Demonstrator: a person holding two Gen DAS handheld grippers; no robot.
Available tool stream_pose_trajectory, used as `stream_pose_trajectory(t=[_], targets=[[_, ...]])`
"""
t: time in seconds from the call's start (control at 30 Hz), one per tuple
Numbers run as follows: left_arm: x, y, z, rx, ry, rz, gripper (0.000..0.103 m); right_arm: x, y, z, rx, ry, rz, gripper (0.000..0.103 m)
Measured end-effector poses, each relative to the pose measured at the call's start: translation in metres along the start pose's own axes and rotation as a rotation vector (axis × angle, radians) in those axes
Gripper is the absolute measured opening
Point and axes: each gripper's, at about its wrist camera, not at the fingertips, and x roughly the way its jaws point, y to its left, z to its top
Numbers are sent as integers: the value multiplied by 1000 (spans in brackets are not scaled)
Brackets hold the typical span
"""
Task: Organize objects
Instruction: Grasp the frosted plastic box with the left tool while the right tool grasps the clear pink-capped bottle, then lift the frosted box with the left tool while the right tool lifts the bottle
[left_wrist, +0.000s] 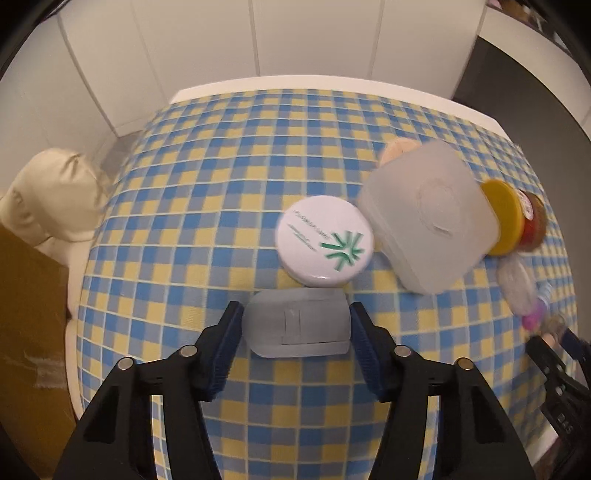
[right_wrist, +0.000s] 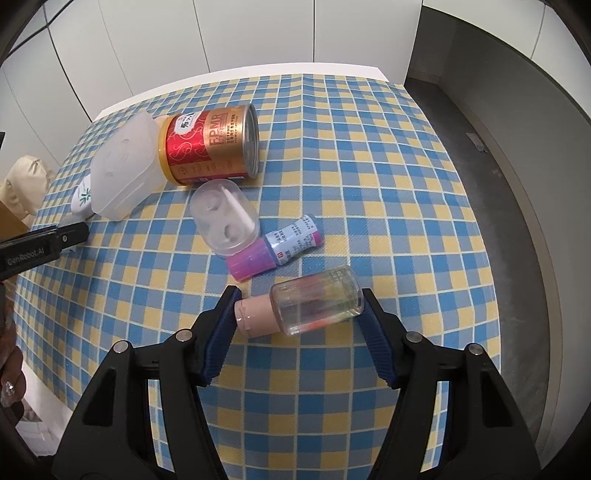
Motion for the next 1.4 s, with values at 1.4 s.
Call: stream_pose_trajectory(t=[1.4], targets=[[-138, 22, 29, -77, -146, 27, 58, -94, 74, 98, -19, 1, -7, 66]])
